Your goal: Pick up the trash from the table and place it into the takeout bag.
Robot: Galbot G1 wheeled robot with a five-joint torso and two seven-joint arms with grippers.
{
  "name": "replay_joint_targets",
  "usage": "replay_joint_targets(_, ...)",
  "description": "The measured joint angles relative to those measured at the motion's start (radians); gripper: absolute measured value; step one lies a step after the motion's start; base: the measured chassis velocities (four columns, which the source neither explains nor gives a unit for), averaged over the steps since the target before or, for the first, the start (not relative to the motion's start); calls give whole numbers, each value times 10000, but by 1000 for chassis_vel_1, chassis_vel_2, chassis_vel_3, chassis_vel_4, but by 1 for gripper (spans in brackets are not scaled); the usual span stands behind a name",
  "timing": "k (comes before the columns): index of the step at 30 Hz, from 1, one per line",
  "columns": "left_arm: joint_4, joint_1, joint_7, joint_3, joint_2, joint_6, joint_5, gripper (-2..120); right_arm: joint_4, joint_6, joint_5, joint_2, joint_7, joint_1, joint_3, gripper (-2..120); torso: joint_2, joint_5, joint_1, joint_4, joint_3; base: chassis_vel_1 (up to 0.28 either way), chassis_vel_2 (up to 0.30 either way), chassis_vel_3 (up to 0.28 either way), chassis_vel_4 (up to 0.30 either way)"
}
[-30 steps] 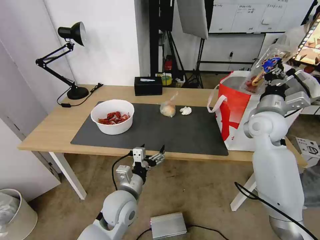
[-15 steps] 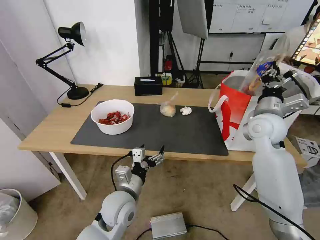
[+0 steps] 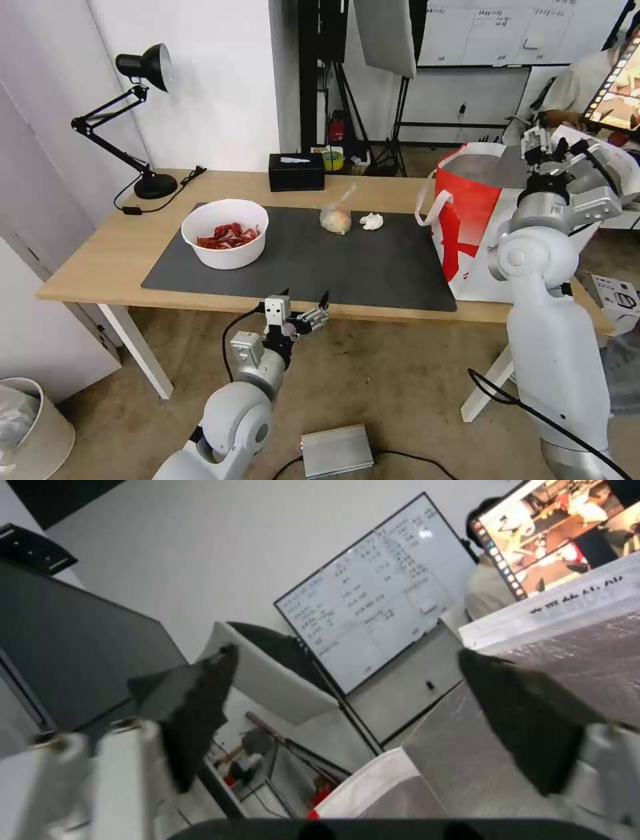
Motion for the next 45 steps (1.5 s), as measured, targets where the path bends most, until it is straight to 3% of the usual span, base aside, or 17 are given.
replay_joint_targets(5, -23, 1, 0, -13, 31, 0, -1, 100, 62, -61, 61, -9, -34, -63, -16, 99, 0, 0, 0, 0, 0, 0, 0, 0, 0)
replay_joint_targets(16, -63, -1, 0, -54, 72, 0, -17, 100, 326, -99, 468, -166, -702, -302, -40, 100, 0, 0, 0, 0, 0, 0, 0, 0, 0)
replay_joint_targets(24, -111, -1, -7, -94, 109, -4, -41, 100, 904, -824, 1028, -595, -2321, -826, -213, 100, 0, 0, 0, 0, 0, 0, 0, 0, 0)
replay_joint_targets(28, -153, 53, -11, -144, 146, -19, -48, 100, 1378, -1828, 1177, -881, -3576, -1340, -280, 100, 0, 0, -1, 0, 0, 0, 0, 0, 0)
replay_joint_targets(45, -214, 41, -2, -184, 293, -121, -74, 100, 2607, -3801, -43, -1702, -5452, -3336, 20, 100, 0, 2, 0, 0, -1, 0, 0, 0, 0)
